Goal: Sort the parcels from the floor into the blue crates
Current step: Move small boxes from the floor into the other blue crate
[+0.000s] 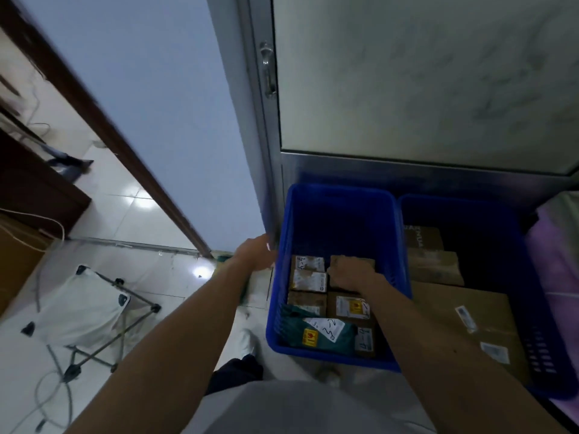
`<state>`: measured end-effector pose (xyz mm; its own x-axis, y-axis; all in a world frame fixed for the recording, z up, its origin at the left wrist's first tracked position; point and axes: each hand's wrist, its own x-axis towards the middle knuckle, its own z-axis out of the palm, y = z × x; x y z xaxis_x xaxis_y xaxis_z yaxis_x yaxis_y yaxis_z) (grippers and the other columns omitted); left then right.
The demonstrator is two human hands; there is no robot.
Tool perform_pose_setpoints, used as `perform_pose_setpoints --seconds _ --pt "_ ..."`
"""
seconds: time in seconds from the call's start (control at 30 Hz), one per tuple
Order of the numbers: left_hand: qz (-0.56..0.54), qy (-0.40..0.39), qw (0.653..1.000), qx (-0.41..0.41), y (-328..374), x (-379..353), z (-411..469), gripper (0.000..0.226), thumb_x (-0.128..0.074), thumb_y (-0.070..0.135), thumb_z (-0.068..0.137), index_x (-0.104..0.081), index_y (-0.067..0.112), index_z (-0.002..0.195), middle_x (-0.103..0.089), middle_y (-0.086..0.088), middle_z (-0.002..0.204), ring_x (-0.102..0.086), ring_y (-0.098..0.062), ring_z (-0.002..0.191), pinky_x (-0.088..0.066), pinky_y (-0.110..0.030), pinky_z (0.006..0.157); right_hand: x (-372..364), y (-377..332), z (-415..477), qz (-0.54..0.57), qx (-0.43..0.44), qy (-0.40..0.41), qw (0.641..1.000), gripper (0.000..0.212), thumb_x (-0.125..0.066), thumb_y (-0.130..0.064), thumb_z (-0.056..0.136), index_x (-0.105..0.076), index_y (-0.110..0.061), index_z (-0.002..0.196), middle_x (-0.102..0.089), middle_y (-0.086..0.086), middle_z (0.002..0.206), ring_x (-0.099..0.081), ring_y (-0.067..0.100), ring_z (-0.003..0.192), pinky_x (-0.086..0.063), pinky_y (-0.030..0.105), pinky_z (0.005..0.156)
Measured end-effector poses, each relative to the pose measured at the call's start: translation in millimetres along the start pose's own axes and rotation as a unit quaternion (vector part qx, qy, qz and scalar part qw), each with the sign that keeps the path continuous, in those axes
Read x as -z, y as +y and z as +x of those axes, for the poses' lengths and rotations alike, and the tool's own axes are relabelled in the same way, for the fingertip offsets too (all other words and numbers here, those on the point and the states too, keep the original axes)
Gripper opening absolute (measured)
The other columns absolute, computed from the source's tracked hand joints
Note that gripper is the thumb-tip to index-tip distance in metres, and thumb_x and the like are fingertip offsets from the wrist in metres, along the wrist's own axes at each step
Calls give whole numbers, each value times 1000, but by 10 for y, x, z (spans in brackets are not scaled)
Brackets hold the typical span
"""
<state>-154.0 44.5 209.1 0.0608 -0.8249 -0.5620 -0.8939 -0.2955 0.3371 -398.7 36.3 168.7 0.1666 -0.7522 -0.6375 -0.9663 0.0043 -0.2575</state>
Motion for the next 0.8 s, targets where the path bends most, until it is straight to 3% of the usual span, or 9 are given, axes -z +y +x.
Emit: perform_pose_setpoints --seconds 0.17,0.33,0.43,0.53,0.63,0.8 --pt "-12 11 999 34 -623 197 74 53 -55 40 97 -47 17 144 -55 -11 143 -52 -30 129 -42 -40 107 41 -503 76 -24 21 -6 999 31 -36 -40 106 -47 -11 104 -52 6 96 -50 21 79 -38 32 64" --pt "-22 3 998 57 -1386 384 258 56 -59 47 90 -54 17 138 -59 -10 139 -55 -31 125 -45 -38 104 -89 -1038 339 -46 25 -22 998 43 -36 -39 105 -52 -6 126 -55 14 125 -56 31 106 -47 40 89" --pt "-45 -7 997 66 -1888 479 387 58 -56 51 85 -58 16 132 -62 -10 133 -59 -31 119 -47 -36 99 -190 -1440 527 -62 25 -31 997 36 -40 -37 103 -55 -8 116 -57 11 116 -57 29 102 -48 38 85" --pt "-86 -33 992 91 -2314 542 498 58 -57 43 91 -53 12 139 -56 -13 140 -53 -33 128 -42 -35 103 -297 -1854 759 -74 25 -30 997 27 -43 -37 102 -53 -13 94 -54 3 91 -54 21 81 -40 32 64" --pt "-107 -61 985 121 -2739 512 663 59 -54 44 96 -47 9 143 -52 -16 146 -49 -34 132 -40 -36 105 -400 -2254 1004 -92 20 -60 994 31 -43 -35 102 -58 -9 99 -54 3 85 -54 20 77 -34 31 55" --pt "-161 -79 972 154 -3272 342 1014 54 -56 44 95 -51 10 138 -59 -16 137 -56 -33 123 -44 -33 96 -747 -2668 1524 -91 32 -108 989 34 -41 -36 101 -59 -9 107 -63 10 103 -61 26 92 -49 38 76"
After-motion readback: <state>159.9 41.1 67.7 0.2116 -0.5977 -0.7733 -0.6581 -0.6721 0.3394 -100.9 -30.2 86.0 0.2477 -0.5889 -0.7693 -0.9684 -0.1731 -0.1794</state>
